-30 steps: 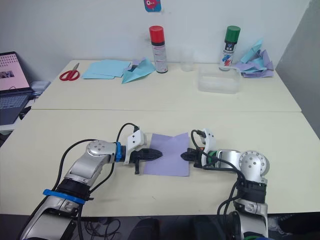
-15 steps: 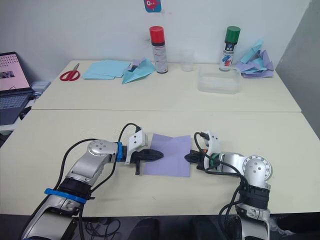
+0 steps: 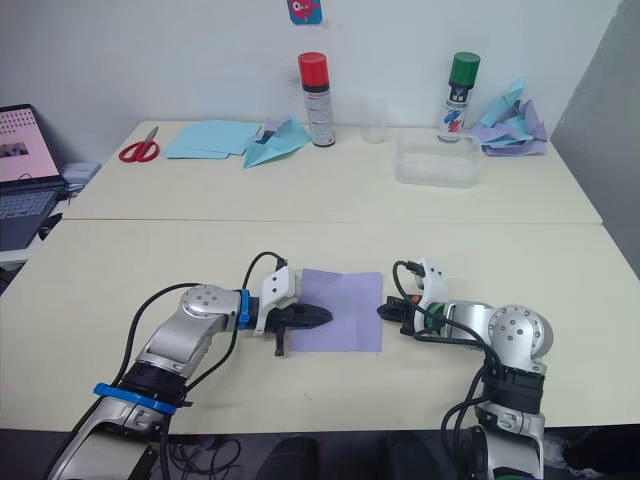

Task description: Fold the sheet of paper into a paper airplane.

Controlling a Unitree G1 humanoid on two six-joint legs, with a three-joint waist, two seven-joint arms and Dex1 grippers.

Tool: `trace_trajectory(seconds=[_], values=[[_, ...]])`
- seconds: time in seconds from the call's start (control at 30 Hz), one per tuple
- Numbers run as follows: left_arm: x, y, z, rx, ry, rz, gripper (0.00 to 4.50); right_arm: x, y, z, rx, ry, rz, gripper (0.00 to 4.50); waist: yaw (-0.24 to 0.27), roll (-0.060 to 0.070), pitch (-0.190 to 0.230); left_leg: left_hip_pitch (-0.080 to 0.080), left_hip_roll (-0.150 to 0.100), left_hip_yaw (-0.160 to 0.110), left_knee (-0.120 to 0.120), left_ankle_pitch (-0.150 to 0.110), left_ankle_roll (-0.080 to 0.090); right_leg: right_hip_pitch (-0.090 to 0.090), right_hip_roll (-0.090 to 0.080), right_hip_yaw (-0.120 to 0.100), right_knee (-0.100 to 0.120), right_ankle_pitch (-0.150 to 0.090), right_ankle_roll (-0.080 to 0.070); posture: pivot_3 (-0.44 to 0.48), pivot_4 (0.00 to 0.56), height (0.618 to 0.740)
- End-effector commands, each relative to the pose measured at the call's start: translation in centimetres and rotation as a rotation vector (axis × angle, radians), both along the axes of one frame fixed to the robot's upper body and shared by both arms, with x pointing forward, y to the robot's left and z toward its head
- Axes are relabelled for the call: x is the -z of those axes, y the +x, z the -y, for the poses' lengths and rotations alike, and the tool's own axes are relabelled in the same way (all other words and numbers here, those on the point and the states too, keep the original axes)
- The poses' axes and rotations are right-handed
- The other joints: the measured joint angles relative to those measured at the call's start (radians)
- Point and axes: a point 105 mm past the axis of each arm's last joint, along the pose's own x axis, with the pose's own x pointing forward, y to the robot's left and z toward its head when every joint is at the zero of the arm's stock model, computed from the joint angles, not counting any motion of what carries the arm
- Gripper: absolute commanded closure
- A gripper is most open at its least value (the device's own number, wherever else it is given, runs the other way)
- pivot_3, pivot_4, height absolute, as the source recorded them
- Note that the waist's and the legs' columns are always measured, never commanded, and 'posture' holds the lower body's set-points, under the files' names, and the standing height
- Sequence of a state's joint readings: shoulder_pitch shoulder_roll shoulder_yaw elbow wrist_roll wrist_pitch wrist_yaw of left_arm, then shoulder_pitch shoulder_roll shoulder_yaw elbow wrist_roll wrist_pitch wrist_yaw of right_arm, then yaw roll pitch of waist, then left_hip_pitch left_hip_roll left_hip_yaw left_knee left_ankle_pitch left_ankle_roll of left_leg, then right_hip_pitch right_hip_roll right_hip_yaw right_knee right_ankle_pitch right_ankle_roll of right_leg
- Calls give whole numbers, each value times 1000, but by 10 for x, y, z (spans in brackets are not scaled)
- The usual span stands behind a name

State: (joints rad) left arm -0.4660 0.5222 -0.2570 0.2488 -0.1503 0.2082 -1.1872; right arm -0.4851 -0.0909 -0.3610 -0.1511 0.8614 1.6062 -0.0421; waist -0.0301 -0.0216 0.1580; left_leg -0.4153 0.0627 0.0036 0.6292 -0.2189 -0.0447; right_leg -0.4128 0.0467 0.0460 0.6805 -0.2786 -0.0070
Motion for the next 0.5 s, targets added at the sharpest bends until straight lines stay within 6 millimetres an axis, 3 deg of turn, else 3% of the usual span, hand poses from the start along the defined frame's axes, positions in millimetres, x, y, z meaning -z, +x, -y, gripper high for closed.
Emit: trace_trajectory(seconds=[0.03, 0.17, 0.23, 0.3, 0.4, 0.5], values=[[25, -9, -1, -2, 57, -74, 4500, -7, 3, -4, -19, 5, 29, 4437, 0, 0, 0, 0, 0, 0, 0, 0, 0, 0, 0, 0, 0, 0, 0, 0, 150, 740], [25, -9, -1, -11, 57, -73, 4500, -11, 5, -1, -31, -24, 61, 4437, 0, 0, 0, 0, 0, 0, 0, 0, 0, 0, 0, 0, 0, 0, 0, 0, 150, 740], [26, -9, -2, -17, 58, -74, 4500, -18, 8, 4, -32, -34, 105, 4060, 0, 0, 0, 0, 0, 0, 0, 0, 0, 0, 0, 0, 0, 0, 0, 0, 150, 740], [26, -8, -3, -25, 58, -73, 4500, -27, 12, 8, -26, -34, 146, 3513, 0, 0, 0, 0, 0, 0, 0, 0, 0, 1, 0, 0, 0, 0, 0, 0, 150, 740], [26, -7, -4, -33, 57, -73, 4500, -51, 29, 16, -14, -132, 361, 2413, 0, 1, 0, 1, -1, 0, 0, 0, 0, 1, 0, 0, 0, 0, 0, 0, 150, 740], [26, -8, -5, -40, 54, -75, 4500, -84, 36, -3, -72, -95, 623, 1380, -3, 1, -1, 1, 0, 0, 0, 0, 0, 1, 0, 0, 0, 0, 0, 0, 150, 740]])
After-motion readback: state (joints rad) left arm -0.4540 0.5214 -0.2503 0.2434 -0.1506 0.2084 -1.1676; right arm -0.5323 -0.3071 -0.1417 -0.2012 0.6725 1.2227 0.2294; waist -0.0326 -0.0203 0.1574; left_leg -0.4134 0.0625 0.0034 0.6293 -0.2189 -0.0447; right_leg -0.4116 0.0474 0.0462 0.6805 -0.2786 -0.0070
